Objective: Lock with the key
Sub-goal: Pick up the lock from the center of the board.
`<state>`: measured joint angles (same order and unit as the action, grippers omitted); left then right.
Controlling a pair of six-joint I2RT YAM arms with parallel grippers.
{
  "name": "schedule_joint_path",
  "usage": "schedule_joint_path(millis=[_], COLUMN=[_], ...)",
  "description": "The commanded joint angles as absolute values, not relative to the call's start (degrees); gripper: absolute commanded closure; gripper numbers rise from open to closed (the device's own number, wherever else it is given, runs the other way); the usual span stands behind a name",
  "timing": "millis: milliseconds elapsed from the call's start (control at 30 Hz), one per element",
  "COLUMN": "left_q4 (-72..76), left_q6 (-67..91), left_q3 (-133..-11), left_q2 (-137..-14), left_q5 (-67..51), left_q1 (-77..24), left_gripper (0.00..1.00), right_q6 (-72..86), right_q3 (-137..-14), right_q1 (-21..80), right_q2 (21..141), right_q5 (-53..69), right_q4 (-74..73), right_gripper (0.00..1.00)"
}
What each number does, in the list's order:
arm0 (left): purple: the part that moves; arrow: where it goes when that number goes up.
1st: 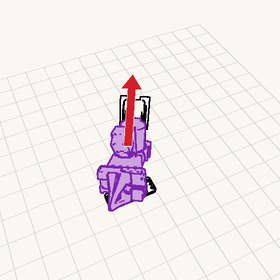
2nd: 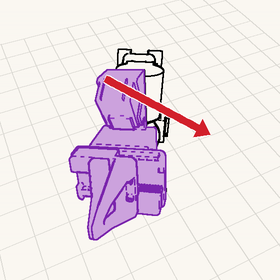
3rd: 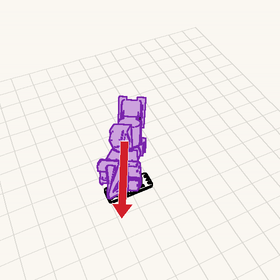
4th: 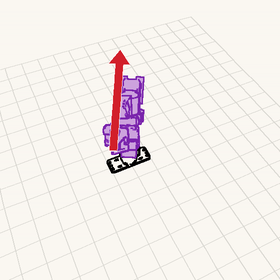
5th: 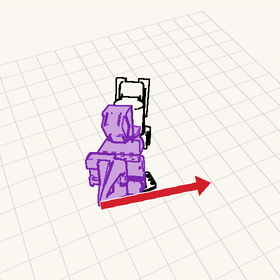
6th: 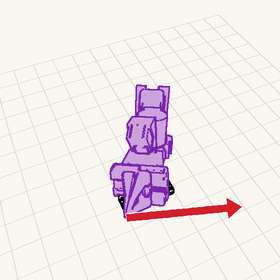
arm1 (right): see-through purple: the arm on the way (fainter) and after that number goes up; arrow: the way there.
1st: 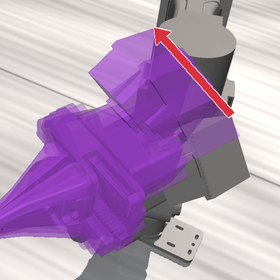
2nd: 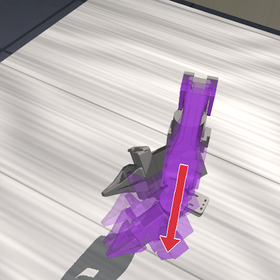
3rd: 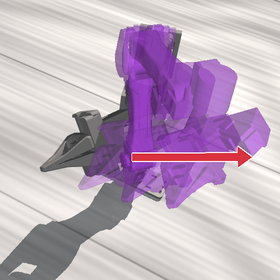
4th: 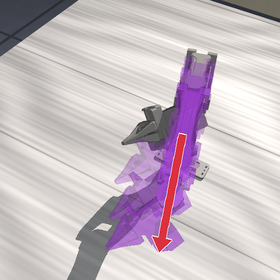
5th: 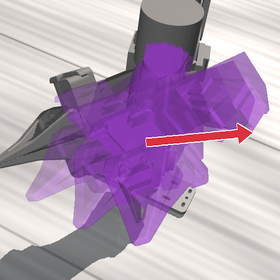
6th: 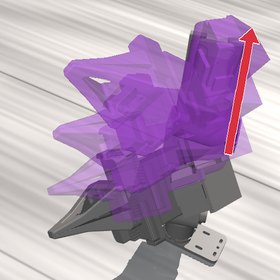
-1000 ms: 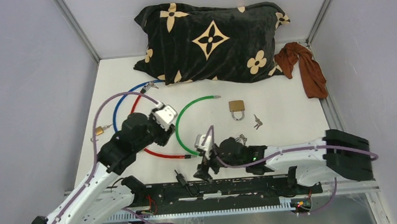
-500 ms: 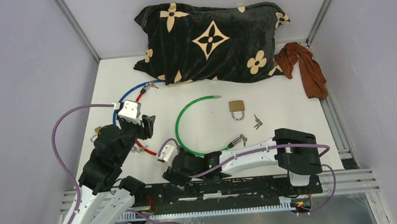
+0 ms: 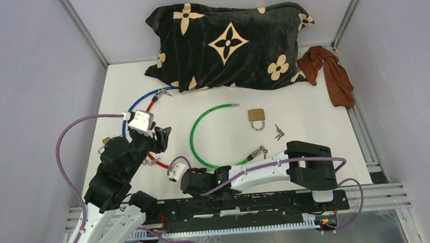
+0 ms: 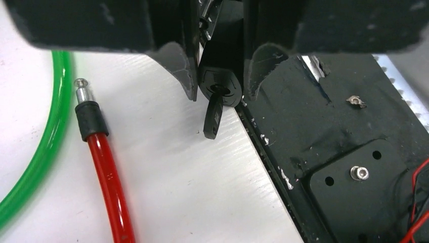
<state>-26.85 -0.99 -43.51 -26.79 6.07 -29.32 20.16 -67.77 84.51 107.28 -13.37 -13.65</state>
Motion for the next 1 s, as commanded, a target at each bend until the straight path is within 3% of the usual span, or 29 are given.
schedule_joint_path(millis=[0, 233, 500, 667, 800, 967], left_q4=[-25.48, -23.05, -15.71, -2.51, 1.21, 4.91], left_q6=[0.35, -3.26, -4.77, 2.14, -1.66, -7.54], left_q3=[-43.30, -44.12, -41.80, -44.28, -49.90, -51.02], left_q2=[-26.45, -26.92, -26.55, -36.64, -46.38, -49.33], left_q5=[2.84, -5.99, -38.62, -41.52, -43.59, -40.51], left_q1=[-28.93, -28.92, -29.04, -29.77, -33.66, -37.44], left_gripper=[0.39, 0.42, 0.44, 0.28, 0.07, 0.05], right_q6=[21.01, 18.56, 15.32, 14.12, 12.06, 9.55], right_q3=[-66.59, -61.30, -47.62, -44.39, -44.78, -45.51], right_q1=[81.93, 71.75, 68.33, 68.37, 68.36, 68.34], right_q2=[103.99, 84.00, 57.12, 54.61, 55.24, 55.36], right_q5=[-10.81, -4.56, -16.20, -21.32, -24.76, -27.69], right_q4=[-11.61, -2.32, 32.22, 45.59, 49.49, 50.79], right_gripper=[1.00, 1.00, 1.00, 1.00, 1.00, 1.00])
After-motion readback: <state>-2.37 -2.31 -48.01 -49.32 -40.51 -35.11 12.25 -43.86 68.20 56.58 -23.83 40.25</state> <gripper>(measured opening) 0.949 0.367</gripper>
